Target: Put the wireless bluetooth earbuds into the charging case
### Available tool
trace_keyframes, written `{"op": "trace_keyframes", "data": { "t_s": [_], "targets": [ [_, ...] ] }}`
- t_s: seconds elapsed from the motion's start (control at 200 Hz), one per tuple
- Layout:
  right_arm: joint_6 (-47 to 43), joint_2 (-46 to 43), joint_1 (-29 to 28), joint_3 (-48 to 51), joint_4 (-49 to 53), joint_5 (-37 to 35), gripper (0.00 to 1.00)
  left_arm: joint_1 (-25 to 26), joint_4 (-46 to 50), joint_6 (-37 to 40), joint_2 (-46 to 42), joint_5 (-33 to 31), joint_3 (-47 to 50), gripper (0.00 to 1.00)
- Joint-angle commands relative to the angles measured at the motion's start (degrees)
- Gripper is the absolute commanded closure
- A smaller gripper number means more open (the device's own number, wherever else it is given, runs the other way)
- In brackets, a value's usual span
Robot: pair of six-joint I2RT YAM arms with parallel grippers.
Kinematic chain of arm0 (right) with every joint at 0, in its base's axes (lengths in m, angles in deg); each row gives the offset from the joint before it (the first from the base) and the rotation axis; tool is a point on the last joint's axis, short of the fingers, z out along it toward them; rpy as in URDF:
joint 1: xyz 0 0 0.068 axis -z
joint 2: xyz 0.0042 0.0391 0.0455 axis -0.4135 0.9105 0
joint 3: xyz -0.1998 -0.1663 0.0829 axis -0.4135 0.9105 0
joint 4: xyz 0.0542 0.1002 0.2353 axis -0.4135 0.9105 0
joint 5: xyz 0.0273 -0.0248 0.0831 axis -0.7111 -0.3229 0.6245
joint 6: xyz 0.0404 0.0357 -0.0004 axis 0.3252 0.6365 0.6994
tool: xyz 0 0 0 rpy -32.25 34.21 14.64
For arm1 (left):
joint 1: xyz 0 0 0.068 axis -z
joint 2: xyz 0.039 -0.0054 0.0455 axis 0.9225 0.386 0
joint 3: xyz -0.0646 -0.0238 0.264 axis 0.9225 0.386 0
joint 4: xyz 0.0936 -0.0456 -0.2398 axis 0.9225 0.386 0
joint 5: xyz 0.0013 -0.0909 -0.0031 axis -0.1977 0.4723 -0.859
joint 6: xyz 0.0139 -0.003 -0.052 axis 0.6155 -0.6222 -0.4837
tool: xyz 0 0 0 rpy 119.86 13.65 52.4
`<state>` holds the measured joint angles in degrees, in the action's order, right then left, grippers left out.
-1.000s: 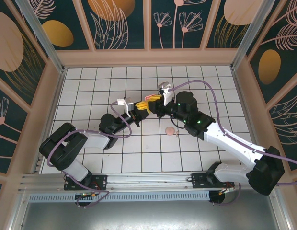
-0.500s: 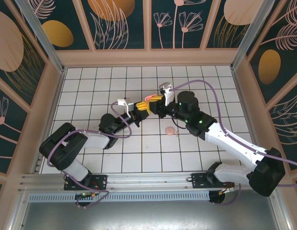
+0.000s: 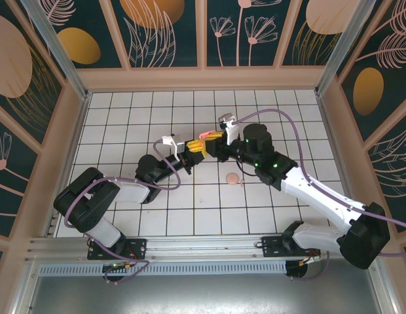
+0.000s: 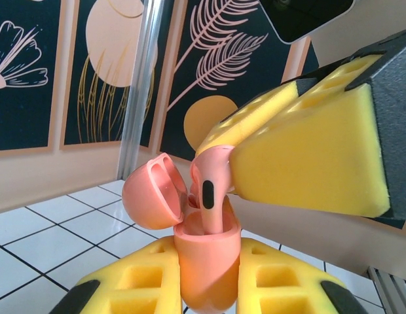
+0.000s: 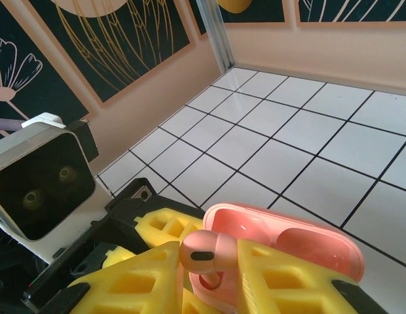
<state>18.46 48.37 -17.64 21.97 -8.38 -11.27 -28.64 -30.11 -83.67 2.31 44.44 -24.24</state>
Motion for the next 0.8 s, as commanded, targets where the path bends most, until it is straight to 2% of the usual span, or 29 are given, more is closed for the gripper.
{"op": "trace_keyframes", "data": {
  "t_s": [0.0,0.791],
  "targets": [
    [-0.70,-0.40,1.72,0.52,4.83,-1.46,0.75,0.62,-6.96,1.95,-2.88,2.68,-1.39,0.88],
    [-2.21,-0.48,3.13,0.13,8.34,0.44,0.74,0.71,-6.99,3.35,-3.85,3.35,-0.65,0.88]
  ]
}}
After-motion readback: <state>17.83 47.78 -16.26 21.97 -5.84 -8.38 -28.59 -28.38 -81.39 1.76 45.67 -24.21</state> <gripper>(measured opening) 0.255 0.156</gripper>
